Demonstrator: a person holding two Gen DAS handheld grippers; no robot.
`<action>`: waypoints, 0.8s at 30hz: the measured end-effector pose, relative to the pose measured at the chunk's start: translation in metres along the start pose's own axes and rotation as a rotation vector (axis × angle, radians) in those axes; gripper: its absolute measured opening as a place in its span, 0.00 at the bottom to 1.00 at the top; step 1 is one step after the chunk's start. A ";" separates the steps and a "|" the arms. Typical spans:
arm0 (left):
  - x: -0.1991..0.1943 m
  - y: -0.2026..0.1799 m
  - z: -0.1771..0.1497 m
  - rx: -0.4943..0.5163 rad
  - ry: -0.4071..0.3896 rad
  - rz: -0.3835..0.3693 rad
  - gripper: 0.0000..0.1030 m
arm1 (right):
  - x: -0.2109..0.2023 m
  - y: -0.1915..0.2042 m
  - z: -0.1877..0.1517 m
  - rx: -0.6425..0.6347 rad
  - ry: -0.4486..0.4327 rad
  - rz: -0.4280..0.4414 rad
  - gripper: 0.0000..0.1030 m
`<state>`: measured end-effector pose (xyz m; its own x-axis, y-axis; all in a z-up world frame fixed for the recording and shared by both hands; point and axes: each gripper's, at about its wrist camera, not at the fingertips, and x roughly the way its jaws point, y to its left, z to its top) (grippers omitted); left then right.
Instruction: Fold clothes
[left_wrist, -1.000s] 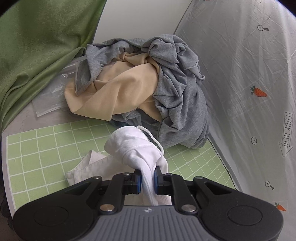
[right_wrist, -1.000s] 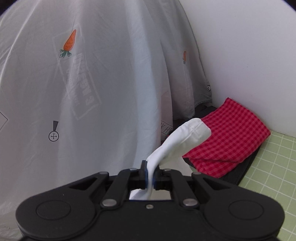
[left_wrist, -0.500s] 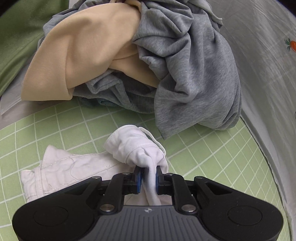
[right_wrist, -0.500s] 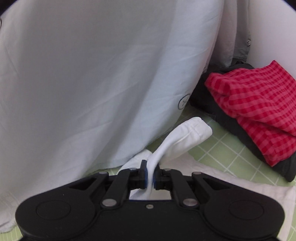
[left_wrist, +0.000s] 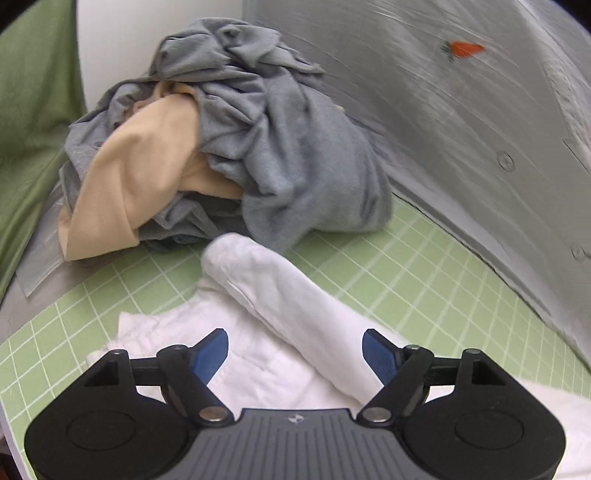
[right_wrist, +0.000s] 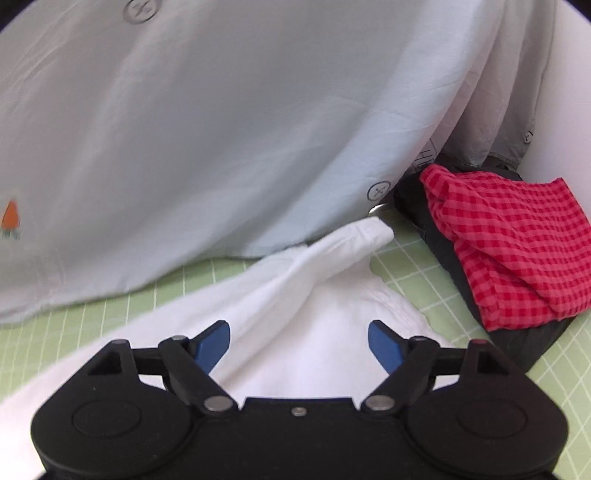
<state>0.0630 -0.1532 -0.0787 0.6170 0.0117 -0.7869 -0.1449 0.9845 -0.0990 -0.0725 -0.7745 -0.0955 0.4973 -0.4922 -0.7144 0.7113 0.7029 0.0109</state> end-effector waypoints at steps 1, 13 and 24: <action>0.001 -0.013 -0.012 0.047 0.035 -0.025 0.79 | -0.003 0.004 -0.010 -0.033 0.012 0.007 0.83; 0.030 -0.124 -0.099 0.442 0.218 -0.133 0.81 | 0.006 0.055 -0.081 -0.282 0.138 0.100 0.93; 0.103 -0.167 -0.041 0.412 0.142 -0.177 0.92 | 0.104 0.084 0.004 -0.287 0.060 0.145 1.00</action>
<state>0.1192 -0.3240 -0.1677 0.4884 -0.1583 -0.8582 0.2900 0.9570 -0.0115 0.0406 -0.7683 -0.1661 0.5469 -0.3512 -0.7600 0.4615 0.8838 -0.0764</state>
